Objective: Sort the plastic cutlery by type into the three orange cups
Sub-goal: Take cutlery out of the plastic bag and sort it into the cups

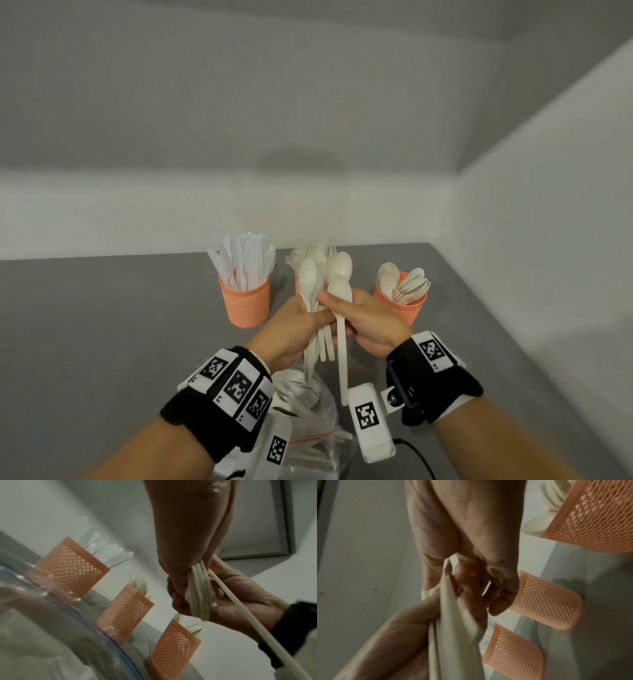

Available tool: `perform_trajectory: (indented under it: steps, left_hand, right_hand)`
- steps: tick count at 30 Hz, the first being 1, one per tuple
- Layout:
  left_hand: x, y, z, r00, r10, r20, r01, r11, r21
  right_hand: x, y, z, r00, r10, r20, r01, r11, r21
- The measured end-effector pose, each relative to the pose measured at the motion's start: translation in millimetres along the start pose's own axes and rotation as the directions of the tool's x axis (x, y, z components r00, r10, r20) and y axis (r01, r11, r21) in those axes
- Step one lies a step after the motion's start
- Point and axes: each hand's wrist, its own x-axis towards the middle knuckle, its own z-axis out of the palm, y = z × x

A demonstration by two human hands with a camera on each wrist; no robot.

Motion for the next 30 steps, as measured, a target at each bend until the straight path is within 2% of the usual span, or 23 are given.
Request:
perform_trajectory:
  steps: [4, 8, 11, 13, 15, 17, 20, 23, 26, 28, 30]
  left_hand:
    - [7.4, -1.9, 22.4, 0.988, 0.123, -0.088, -0.086, 0.937, 0.339]
    - [9.9, 5.2, 52.0, 0.983, 0.183, -0.018, -0.147, 0.844, 0.516]
    - [12.8, 3.1, 68.8, 0.975, 0.203, -0.087, -0.103, 0.767, 0.633]
    - [16.0, 0.5, 77.8, 0.978, 0.169, -0.121, -0.047, 0.748, 0.663]
    - [22.8, -1.8, 87.4, 0.984, 0.111, -0.142, 0.020, 0.717, 0.697]
    - [31.3, -1.5, 97.2, 0.983, 0.033, -0.180, 0.103, 0.714, 0.692]
    - [39.3, -1.8, 109.6, 0.980, -0.061, -0.187, 0.175, 0.703, 0.689]
    - [43.4, -5.9, 115.3, 0.993, -0.042, -0.114, 0.113, 0.666, 0.737]
    - [46.9, -14.9, 114.7, 0.976, -0.204, 0.070, 0.085, 0.660, 0.746]
    - [47.1, -16.7, 110.3, 0.932, -0.292, 0.216, 0.090, 0.762, 0.641]
    - [51.2, -14.3, 104.4, 0.913, -0.306, 0.268, 0.146, 0.862, 0.486]
  right_hand:
    - [-7.4, 6.7, -6.0, 0.997, 0.011, -0.074, -0.003, 0.995, 0.103]
    - [-10.9, 0.8, -23.0, 0.980, 0.057, -0.192, -0.005, 0.965, 0.262]
    - [-12.8, -1.6, -32.0, 0.972, 0.072, -0.223, 0.029, 0.908, 0.418]
    - [-16.6, -3.2, -34.7, 0.978, 0.074, -0.195, 0.035, 0.863, 0.505]
    - [-20.9, -3.4, -37.8, 0.986, 0.077, -0.150, 0.010, 0.861, 0.508]
    - [-22.7, -0.2, -45.7, 0.973, 0.090, -0.212, 0.022, 0.880, 0.474]
    - [-25.8, 4.1, -58.7, 0.961, 0.113, -0.251, 0.035, 0.856, 0.516]
    - [-27.5, 7.6, -69.4, 0.933, 0.100, -0.346, 0.066, 0.898, 0.436]
    - [-27.0, 15.5, -85.4, 0.897, 0.092, -0.432, 0.091, 0.918, 0.386]
    - [-28.9, 15.3, -98.7, 0.879, 0.087, -0.469, 0.117, 0.914, 0.388]
    - [-32.0, 7.6, -113.7, 0.840, 0.060, -0.540, 0.186, 0.902, 0.389]
